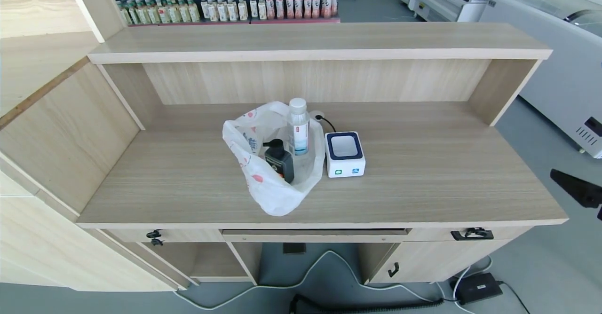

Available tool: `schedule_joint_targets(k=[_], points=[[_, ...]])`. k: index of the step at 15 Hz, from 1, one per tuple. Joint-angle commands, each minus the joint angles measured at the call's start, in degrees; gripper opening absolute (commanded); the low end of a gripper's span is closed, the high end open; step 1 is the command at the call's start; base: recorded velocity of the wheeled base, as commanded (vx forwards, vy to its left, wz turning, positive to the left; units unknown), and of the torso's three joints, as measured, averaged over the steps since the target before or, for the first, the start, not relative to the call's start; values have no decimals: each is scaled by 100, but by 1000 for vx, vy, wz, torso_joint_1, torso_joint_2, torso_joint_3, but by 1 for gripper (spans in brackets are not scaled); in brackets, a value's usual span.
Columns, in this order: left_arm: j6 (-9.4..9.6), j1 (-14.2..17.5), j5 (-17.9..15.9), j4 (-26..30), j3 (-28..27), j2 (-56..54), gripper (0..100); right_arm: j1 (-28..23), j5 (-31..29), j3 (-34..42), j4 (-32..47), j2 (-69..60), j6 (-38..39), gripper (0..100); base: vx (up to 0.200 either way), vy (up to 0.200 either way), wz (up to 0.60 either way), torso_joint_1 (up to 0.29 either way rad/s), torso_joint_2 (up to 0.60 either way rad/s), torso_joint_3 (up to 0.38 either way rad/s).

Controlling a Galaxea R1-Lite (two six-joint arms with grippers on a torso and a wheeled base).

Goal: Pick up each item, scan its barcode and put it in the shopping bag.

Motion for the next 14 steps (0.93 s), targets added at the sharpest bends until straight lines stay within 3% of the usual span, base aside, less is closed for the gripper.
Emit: schedule_joint_targets(k=[1,3,5,7,10,14], points=[[-2,-1,1,-4,-1,-2,100,314,-113,859,55,-1170,510,100,0,0,0,0,0,0],[-2,-1,1,-4,-1,-2,100,367,-420,1193,336,-1794,598,100,0,0,0,0,0,0],[-2,-1,1,-4,-1,-2,100,463,-754,1509,1821,-3482,669,100,0,0,0,0,0,0],[-2,-1,1,-4,-1,-2,100,630,-1229,1808,2762,-4598,879,100,0,0,0,0,0,0],[-2,-1,1,-4,-1,-2,100,894,-1396,2256,2911,-5881,853,100,0,0,0,0,0,0],[-2,-1,1,5,-1,-2,100,955,-1440,2256,3280,-5899,616,100,0,0,0,0,0,0]])
